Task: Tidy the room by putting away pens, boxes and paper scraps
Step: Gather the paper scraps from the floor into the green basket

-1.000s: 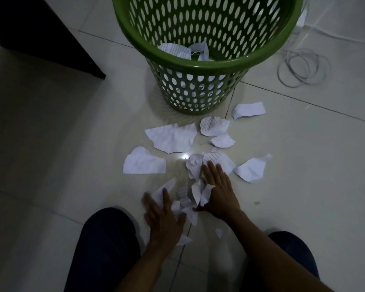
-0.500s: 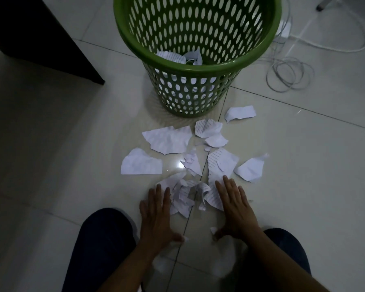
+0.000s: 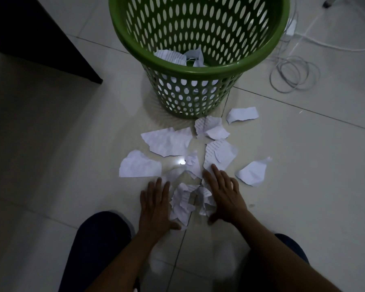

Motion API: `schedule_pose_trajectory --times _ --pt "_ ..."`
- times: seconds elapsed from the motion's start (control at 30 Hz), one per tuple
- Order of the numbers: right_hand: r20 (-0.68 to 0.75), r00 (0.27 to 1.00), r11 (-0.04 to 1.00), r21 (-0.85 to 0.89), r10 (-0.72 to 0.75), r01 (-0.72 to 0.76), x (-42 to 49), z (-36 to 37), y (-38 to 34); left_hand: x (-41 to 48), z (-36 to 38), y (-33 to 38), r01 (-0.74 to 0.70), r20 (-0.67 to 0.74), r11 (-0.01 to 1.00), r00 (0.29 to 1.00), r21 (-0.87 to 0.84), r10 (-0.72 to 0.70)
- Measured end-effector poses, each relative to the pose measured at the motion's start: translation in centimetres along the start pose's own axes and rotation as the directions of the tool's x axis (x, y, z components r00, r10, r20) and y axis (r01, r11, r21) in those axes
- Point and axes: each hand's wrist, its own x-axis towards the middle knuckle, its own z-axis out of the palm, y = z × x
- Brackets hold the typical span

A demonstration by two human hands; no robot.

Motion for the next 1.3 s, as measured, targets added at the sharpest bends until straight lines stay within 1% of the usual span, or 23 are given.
schedule_pose_trajectory --times 0.1,0.17,0.23,0.3,0.33,0.37,0.4,0.47,0.53,0.57,0.6,0.67,0.73,0.8,0.87,0.93,1.03,1.2,1.3 --pt "-0.031 0.999 0.999 -0.015 -0.030 0.030 1.5 -0.9 -0.1 2.2 -1.8 -0.1 -0.057 -0.049 0.997 0.997 0.044 0.059" --pt "-0.022 0.999 0.999 0.011 -0.046 0.046 2.2 -0.9 -0.1 3.5 -2.6 -0.1 -0.072 -0.089 0.993 0.993 0.090 0.080" --pt "-0.042 0.997 0.994 0.082 -0.064 0.067 2.6 -0.9 0.0 4.3 -3.1 -0.1 -0.050 -0.102 0.993 0.993 0.111 0.062" --pt "-0.116 0.991 0.983 0.164 -0.062 0.081 2.6 -1.4 0.5 4.9 -3.5 -0.2 -0.008 -0.093 0.994 0.996 0.108 0.018" --pt "-0.161 0.986 0.979 0.191 -0.041 0.072 2.6 -1.9 0.9 5.1 -3.9 -0.2 0.031 -0.075 0.996 0.997 0.082 -0.025" --pt "-0.190 0.982 0.978 0.205 -0.001 0.041 2.4 -2.5 1.4 5.2 -4.3 -0.4 0.087 -0.053 0.996 0.995 0.034 -0.085" --pt "-0.194 0.979 0.978 0.209 0.066 -0.025 2.1 -3.3 2.1 5.4 -4.6 -0.6 0.152 -0.018 0.988 0.988 -0.024 -0.152" --pt "-0.138 0.958 0.954 0.205 0.250 -0.219 1.6 -4.4 3.5 5.6 -4.7 -1.1 0.247 0.047 0.962 0.969 -0.113 -0.243" --pt "-0.054 0.930 0.911 0.229 0.364 -0.343 0.8 -4.4 4.8 5.3 -4.7 -1.1 0.244 0.086 0.957 0.969 -0.158 -0.232" --pt "-0.006 0.923 0.893 0.252 0.386 -0.372 0.7 -4.3 5.2 5.3 -4.5 -1.0 0.229 0.099 0.960 0.972 -0.163 -0.215" --pt "0.037 0.921 0.884 0.268 0.387 -0.382 0.6 -4.0 5.4 5.3 -4.4 -0.8 0.214 0.105 0.963 0.974 -0.164 -0.199" --pt "0.100 0.934 0.896 0.265 0.342 -0.357 0.7 -3.6 4.9 5.4 -4.2 -0.5 0.170 0.099 0.972 0.983 -0.165 -0.155" --pt "0.119 0.952 0.914 0.268 0.282 -0.304 1.2 -2.9 4.1 5.3 -4.1 -0.3 0.126 0.094 0.981 0.989 -0.146 -0.113" --pt "0.095 0.963 0.912 0.307 0.254 -0.271 1.7 -2.5 3.1 5.2 -4.1 -0.1 0.109 0.101 0.987 0.990 -0.122 -0.097" --pt "0.066 0.971 0.921 0.309 0.229 -0.238 2.2 -2.4 2.1 5.0 -4.2 0.4 0.091 0.104 0.990 0.991 -0.111 -0.079" --pt "0.066 0.978 0.939 0.273 0.197 -0.207 2.6 -2.4 1.1 5.0 -3.8 1.0 0.059 0.098 0.991 0.994 -0.121 -0.047" --pt "0.071 0.984 0.963 0.208 0.162 -0.173 3.4 -2.4 0.1 4.9 -2.9 1.6 -0.009 -0.023 1.000 1.000 -0.009 0.009" --pt "0.072 0.992 0.988 0.113 0.100 -0.108 4.6 -2.3 -1.1 5.3 -2.3 0.9 -0.052 0.023 0.998 0.998 0.029 0.051" --pt "0.056 0.996 0.995 0.072 0.065 -0.069 5.2 -1.9 -2.1 5.8 -1.2 0.5 -0.097 -0.024 0.995 0.995 0.033 0.098"
